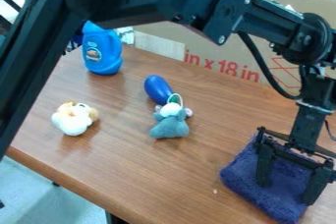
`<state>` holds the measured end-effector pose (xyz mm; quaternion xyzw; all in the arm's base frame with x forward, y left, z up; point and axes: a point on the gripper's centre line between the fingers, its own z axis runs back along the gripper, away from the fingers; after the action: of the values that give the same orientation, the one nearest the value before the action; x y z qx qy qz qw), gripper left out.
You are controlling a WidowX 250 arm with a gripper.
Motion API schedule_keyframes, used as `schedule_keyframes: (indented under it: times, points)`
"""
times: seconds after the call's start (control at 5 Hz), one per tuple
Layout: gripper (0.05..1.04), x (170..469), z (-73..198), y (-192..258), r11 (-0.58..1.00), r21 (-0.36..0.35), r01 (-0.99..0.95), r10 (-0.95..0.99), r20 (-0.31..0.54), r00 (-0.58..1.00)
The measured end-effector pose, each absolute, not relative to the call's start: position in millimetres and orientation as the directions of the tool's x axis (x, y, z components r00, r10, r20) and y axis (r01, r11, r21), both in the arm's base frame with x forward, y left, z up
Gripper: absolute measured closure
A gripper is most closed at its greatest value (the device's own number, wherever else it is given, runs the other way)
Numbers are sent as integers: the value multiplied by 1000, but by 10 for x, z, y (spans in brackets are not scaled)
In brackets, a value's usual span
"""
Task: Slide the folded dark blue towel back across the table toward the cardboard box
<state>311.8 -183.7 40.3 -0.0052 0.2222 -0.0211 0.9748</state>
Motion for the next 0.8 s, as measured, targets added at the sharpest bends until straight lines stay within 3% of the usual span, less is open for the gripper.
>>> schedule_keyframes:
  times: [0.2,0.6,0.8]
  points:
    - [82,3267,408,-1730,993,19,119,-102,-385,917]
    - [82,3721,495,-1697,902,146,407,-413,11,911]
    - [82,3839,494,-1730,902,127,413,-425,96,900]
